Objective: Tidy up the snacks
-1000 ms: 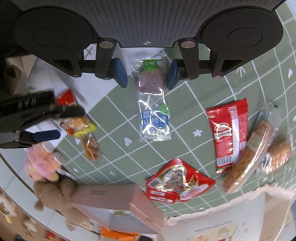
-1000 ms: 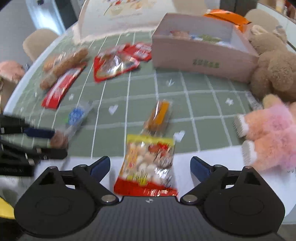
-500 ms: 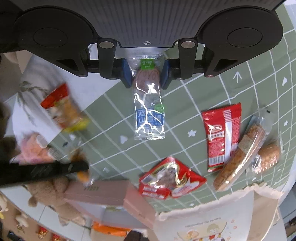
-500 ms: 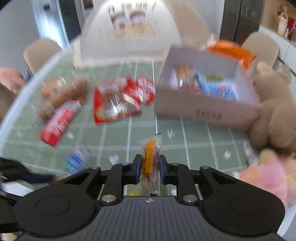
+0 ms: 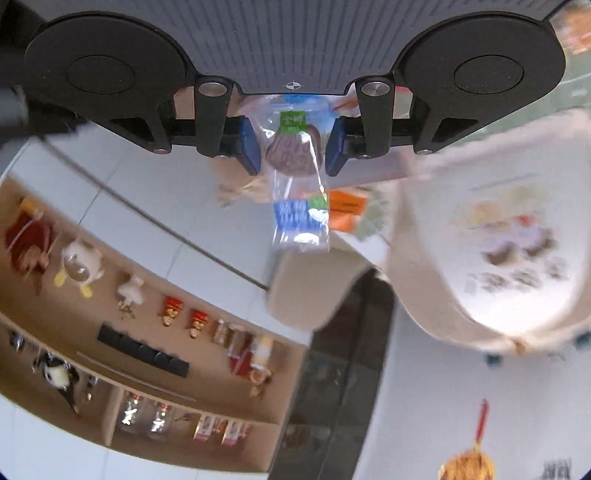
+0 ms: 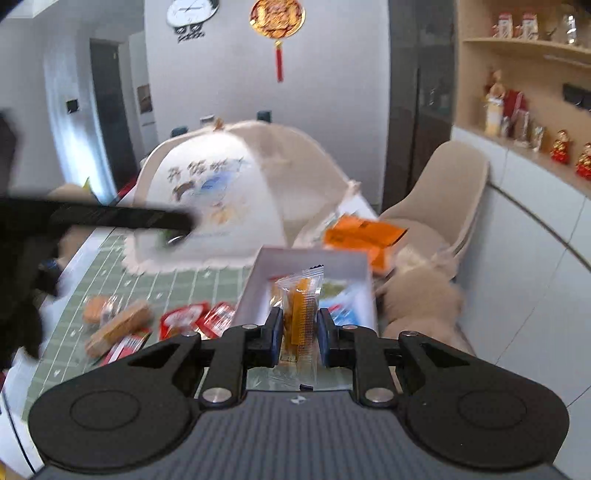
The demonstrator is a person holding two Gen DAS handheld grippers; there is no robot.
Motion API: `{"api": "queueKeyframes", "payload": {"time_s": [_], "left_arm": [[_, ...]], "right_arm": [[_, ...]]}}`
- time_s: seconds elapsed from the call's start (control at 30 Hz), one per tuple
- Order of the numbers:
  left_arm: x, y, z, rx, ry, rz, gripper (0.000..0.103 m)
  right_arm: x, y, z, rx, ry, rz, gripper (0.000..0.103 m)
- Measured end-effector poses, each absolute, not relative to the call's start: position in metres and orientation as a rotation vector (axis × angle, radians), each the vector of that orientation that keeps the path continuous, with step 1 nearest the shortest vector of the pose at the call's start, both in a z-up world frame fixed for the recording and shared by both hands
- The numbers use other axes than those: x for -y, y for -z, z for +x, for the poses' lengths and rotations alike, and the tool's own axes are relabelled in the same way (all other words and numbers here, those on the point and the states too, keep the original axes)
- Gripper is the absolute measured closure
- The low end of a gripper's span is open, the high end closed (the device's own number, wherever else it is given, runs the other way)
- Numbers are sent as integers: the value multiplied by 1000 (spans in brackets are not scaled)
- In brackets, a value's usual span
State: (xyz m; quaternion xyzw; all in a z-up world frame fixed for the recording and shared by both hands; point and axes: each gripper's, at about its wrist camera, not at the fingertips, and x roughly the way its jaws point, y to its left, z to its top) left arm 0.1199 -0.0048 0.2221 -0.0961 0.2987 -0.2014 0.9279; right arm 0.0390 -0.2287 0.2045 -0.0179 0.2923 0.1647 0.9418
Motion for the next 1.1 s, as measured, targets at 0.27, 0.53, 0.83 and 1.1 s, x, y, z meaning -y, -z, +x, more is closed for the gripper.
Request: {"api": "queueKeyframes", "payload": {"time_s": [0.27, 0.53, 0.83, 1.1], "left_arm": [[-11, -166, 145, -643, 296, -346, 61], [-62, -93, 115, -857, 89, -415, 61], [-67, -74, 170, -881, 54, -234, 61], [-38, -26, 216, -939, 147, -14, 64]], "right_arm": [[249, -211, 66, -610, -307, -12, 84], [208, -223, 189, -657, -353, -44, 63], [190, -164, 146, -748, -480, -47, 35], [187, -75, 82, -979, -492, -113, 35]]}}
